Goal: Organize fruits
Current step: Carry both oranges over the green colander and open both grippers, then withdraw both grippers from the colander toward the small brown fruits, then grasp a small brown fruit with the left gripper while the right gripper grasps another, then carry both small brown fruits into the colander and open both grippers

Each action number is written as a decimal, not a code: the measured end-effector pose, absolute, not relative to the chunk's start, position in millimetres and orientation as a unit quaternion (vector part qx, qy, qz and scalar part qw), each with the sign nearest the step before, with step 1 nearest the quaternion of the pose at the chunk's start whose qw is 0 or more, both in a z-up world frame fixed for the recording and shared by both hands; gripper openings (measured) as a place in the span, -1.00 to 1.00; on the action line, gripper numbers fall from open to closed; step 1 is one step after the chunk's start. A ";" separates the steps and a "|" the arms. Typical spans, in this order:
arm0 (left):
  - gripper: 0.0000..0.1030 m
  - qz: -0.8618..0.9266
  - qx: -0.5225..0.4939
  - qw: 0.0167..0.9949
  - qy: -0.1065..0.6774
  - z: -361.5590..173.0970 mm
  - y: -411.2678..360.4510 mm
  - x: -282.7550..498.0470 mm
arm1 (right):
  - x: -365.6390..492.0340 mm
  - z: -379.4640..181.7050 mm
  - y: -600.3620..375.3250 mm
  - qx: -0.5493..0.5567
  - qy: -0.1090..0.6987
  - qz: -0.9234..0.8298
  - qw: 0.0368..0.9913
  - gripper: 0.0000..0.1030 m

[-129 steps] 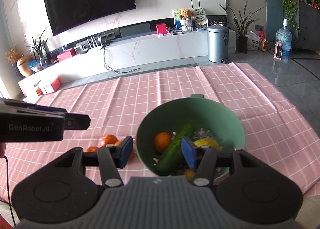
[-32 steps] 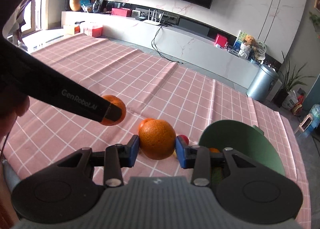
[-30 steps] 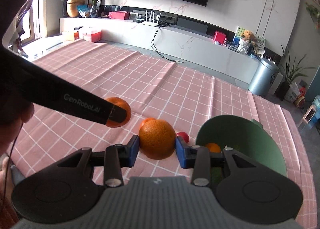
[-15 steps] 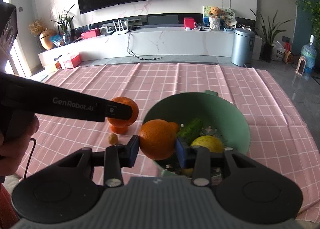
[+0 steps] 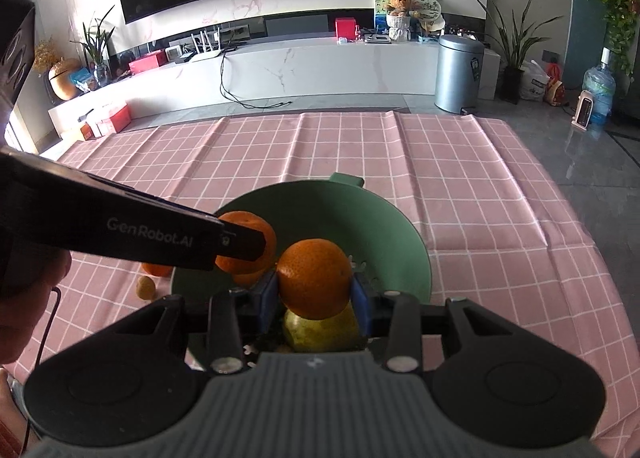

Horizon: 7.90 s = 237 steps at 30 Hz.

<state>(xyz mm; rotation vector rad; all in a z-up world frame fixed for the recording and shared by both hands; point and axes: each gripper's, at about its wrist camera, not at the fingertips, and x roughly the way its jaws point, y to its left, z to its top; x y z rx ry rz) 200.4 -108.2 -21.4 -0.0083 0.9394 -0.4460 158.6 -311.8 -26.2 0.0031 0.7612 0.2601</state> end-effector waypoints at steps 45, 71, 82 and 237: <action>0.19 -0.201 0.024 0.884 0.422 4.6 -102.8 199.4 | 181.0 -21.7 -303.3 -0.022 0.381 0.104 0.919 0.14; 0.39 -0.103 0.081 0.914 0.385 4.6 1.0 110.0 | 91.0 -22.2 -224.2 0.078 0.388 0.136 0.908 0.42; 0.39 -0.134 0.025 0.905 0.402 -24.8 30.5 118.9 | 94.9 -41.8 -201.3 0.063 0.387 0.130 0.911 0.40; -0.51 -0.166 -0.003 0.886 0.433 -51.4 10.3 122.3 | 101.5 -63.1 -193.6 0.054 0.382 0.092 0.918 -0.60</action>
